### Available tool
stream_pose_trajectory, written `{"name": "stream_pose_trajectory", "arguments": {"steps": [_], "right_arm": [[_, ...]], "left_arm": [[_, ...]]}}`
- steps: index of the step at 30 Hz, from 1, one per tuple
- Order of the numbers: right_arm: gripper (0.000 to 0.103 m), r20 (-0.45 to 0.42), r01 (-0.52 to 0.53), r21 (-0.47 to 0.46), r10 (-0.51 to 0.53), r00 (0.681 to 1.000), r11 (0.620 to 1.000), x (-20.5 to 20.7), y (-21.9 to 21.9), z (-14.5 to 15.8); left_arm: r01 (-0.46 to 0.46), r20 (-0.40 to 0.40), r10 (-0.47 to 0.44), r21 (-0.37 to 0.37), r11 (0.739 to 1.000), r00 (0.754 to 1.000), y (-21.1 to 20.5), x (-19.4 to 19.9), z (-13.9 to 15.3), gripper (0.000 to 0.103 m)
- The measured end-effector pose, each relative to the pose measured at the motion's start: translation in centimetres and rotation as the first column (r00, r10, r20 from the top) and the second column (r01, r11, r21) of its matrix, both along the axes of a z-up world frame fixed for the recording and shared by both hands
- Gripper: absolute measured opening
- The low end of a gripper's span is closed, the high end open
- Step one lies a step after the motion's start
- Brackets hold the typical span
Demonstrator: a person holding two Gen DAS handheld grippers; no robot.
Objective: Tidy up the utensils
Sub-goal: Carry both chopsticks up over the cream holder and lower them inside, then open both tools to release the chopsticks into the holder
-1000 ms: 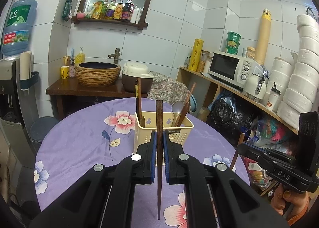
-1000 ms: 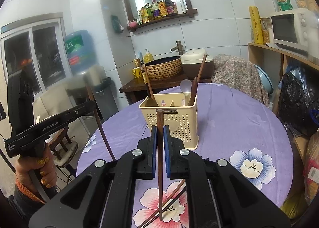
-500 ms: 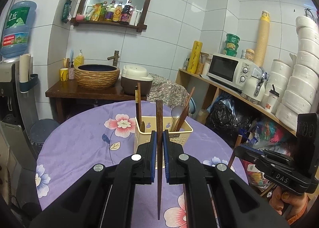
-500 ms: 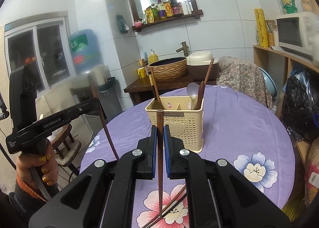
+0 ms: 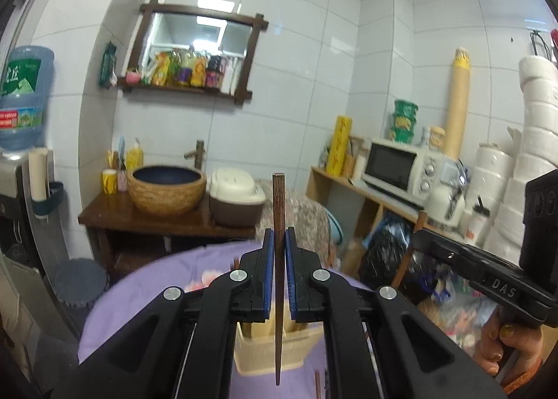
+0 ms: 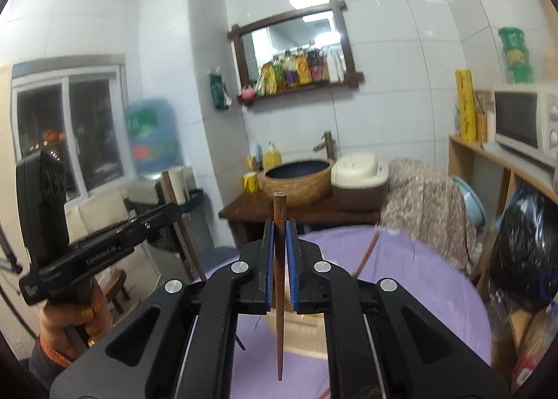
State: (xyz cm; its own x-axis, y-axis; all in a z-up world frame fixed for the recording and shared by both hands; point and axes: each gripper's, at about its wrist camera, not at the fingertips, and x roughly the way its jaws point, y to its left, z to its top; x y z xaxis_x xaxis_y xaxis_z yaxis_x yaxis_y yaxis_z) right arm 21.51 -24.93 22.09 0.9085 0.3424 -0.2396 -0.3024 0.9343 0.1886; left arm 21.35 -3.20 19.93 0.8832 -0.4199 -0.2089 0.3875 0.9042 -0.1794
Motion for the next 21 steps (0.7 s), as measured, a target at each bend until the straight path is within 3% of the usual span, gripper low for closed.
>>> {"name": "stream_pose_trajectory", "arguments": {"steps": [4, 8, 17, 21], "right_arm": [[0.008, 0.04, 0.056, 0.004, -0.057, 0.998, 0.998, 2.6, -0.3, 2.8], [0.008, 0.054, 0.101, -0.022, -0.099, 0.994, 0.995, 5.2, 0.0, 2.9], [0.008, -0.03, 0.116, -0.061, -0.118, 0.993, 0.991, 9.2, 0.6, -4.7], [0.008, -0.09, 0.111, -0.055, -0.115, 0.989, 0.992, 10.1, 0.4, -8.1]], "left_arm": [[-0.048, 0.014, 0.048, -0.033, 0.998, 0.999, -0.9, 3.7, 1.8, 0.008], [-0.086, -0.02, 0.085, -0.031, 0.996, 0.996, -1.9, 7.1, 0.7, 0.008], [-0.095, -0.117, 0.098, 0.03, 0.995, 0.988, -3.3, 9.0, -6.7, 0.008], [-0.097, -0.116, 0.105, 0.075, 0.992, 0.988, -3.2, 8.9, -8.4, 0.008]]}}
